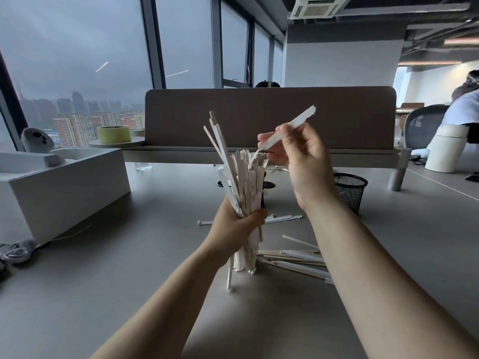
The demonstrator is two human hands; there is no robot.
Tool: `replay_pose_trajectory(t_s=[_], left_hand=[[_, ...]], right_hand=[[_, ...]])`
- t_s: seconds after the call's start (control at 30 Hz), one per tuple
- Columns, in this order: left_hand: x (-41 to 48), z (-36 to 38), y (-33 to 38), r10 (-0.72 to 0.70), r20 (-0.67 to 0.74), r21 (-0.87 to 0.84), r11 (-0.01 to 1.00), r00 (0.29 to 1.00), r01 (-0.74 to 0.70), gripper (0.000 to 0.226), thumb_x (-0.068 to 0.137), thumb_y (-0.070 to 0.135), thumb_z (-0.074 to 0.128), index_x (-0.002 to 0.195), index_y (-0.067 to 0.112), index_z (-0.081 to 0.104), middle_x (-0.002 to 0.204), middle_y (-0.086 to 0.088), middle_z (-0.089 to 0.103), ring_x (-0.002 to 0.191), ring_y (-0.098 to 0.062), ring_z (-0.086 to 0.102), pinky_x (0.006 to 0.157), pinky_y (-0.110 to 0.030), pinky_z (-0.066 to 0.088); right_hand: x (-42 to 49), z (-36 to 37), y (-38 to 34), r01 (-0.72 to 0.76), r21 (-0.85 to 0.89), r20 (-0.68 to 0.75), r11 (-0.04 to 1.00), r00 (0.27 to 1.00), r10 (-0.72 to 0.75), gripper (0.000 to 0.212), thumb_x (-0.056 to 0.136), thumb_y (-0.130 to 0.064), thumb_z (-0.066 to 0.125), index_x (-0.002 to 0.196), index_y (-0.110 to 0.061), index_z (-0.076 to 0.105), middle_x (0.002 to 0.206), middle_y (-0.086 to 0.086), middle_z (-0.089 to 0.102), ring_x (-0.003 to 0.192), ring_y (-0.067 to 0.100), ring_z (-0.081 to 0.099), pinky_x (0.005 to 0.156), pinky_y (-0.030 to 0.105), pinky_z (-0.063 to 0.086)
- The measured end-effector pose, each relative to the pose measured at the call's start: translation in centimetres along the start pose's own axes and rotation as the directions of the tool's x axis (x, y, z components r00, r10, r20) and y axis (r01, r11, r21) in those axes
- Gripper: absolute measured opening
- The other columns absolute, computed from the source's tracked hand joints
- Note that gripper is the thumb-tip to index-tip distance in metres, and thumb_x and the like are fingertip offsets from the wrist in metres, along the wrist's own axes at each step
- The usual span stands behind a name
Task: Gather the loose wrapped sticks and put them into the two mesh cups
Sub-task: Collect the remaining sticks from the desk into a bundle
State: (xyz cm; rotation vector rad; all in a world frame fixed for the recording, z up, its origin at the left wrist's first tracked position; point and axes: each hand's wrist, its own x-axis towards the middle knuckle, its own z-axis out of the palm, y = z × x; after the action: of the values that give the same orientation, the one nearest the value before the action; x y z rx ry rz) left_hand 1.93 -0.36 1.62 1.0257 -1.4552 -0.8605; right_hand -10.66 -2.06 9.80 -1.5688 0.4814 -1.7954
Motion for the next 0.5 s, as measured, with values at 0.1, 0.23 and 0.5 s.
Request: replay_pose_trajectory(t_s=[0.1, 0.23, 0.5], left_hand=[[0.0, 0.1, -0.1, -0.025, -0.001, -0.009, 1.000, 1.000, 0.025, 0.017, 0.087, 0.014, 0.063, 0.104, 0.016, 0.063, 0.082, 0.006, 0.065, 0.062, 0.009, 0.062, 0.052, -0.003, 0.045], [0.2, 0.1, -0.2, -0.027, -0.045, 0.001, 1.000, 0.999, 0.028, 0.005, 0.087, 0.013, 0.063, 0.091, 0.015, 0.066, 0.072, 0.008, 0.064, 0.055, 0.008, 0.059, 0.051, -0.005, 0.044], [0.7, -0.6, 0.0, 0.048, -0.089, -0.048, 0.998, 0.995, -0.052, 0.010, 0.089, 0.009, 0.059, 0.098, 0.005, 0.062, 0.073, -0.005, 0.060, 0.068, -0.015, 0.057, 0.058, -0.022, 0.051]], right_hand=[[0.2, -0.2, -0.8, 0.021, 0.103, -0.097, 0.994, 0.995, -0.011, 0.015, 0.101, -0.018, 0.041, 0.093, -0.014, 0.053, 0.074, -0.003, 0.074, 0.076, 0.016, 0.072, 0.070, 0.025, 0.055], [0.7, -0.8, -1.3, 0.130, 0.047, -0.158, 0.990, 0.980, -0.121, 0.012, 0.099, -0.020, 0.043, 0.094, -0.015, 0.054, 0.072, -0.006, 0.063, 0.068, 0.009, 0.060, 0.070, 0.024, 0.050], [-0.6, 0.0, -2.1, 0.068, -0.455, 0.619, 0.888, 0.741, 0.261, 0.006, 0.078, -0.019, 0.075, 0.074, -0.021, 0.072, 0.121, -0.007, 0.060, 0.107, 0.003, 0.056, 0.090, 0.026, 0.049]])
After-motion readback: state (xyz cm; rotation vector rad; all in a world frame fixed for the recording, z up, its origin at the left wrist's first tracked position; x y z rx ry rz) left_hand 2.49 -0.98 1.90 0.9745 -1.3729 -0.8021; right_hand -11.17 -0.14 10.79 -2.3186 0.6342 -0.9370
